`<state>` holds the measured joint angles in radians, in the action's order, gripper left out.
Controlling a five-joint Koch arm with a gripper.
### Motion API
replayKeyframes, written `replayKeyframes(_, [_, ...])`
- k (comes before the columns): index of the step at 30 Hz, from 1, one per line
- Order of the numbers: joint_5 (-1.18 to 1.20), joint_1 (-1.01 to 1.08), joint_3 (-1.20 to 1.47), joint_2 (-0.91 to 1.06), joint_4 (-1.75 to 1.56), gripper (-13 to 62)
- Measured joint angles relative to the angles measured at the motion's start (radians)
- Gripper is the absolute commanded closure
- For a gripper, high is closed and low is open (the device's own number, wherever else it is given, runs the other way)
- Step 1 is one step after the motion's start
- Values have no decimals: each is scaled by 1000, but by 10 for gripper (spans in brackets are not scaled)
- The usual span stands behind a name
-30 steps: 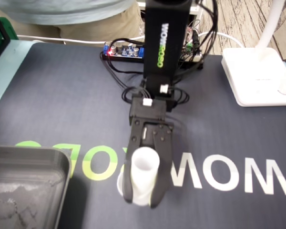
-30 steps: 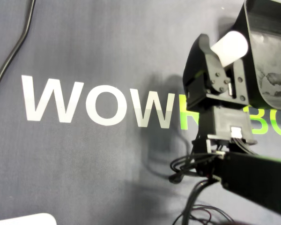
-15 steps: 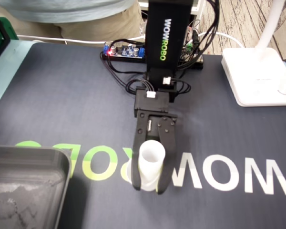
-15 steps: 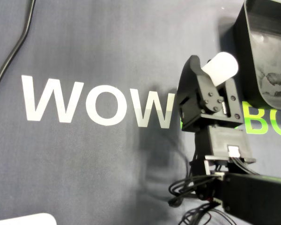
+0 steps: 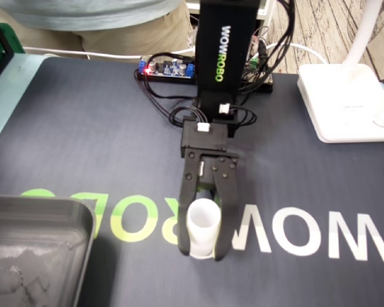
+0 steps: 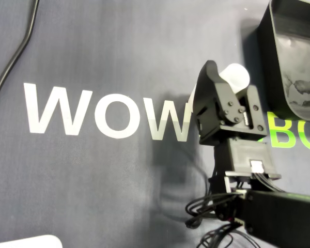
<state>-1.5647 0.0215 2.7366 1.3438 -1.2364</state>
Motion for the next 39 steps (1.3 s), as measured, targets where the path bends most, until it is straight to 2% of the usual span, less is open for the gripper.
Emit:
replayKeyframes(2, [6, 0, 0, 0, 0, 436])
replayKeyframes(6, [18, 0, 0, 0, 0, 437])
replayKeyframes(9, [25, -5, 0, 0, 0, 475])
replayKeyframes(18, [38, -8, 2, 12, 0, 475])
replayKeyframes(25, [106, -2, 2, 155, 26, 475])
replayKeyframes(31, [218, 26, -60, 351, 298, 475])
replayKeyframes(32, [333, 51, -155, 446, 488, 475])
replayKeyframes(35, [492, 87, -290, 506, 699, 475])
replayKeyframes(39, [798, 199, -561, 469, 988, 475])
